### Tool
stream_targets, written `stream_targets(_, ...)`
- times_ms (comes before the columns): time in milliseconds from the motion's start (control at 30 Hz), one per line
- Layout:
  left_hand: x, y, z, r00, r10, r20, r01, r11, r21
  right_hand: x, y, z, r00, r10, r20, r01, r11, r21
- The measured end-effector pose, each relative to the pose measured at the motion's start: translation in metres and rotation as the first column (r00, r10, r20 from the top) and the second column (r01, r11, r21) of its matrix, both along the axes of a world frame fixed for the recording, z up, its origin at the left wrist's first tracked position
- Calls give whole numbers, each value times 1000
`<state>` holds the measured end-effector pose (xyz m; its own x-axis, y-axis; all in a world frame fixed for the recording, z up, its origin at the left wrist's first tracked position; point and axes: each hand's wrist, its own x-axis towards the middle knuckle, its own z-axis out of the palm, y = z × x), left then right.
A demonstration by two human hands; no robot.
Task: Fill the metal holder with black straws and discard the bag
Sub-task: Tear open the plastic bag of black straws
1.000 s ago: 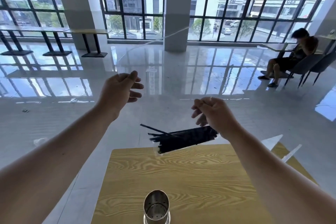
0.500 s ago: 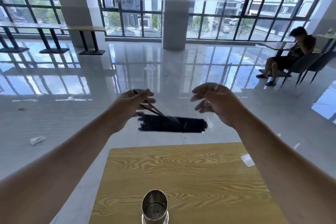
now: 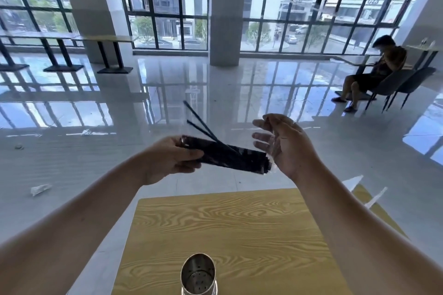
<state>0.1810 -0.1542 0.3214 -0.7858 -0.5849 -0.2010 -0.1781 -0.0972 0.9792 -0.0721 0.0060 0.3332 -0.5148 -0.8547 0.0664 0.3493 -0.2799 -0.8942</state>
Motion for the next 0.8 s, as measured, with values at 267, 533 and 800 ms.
stream_targets(267,-2,-12,13,905,305,-297,-283,952,113,0,3,-16,1000,-1,-12,2,999,51)
stream_targets(533,-9,-23,49,872,383,-304,-461,851,-251,25,8,-55,986,150,66,-160,971,179)
stream_targets(800,3,-24,52,964,202,-174,-233,956,-179,20,15,-79,971,87,221,-123,980,157)
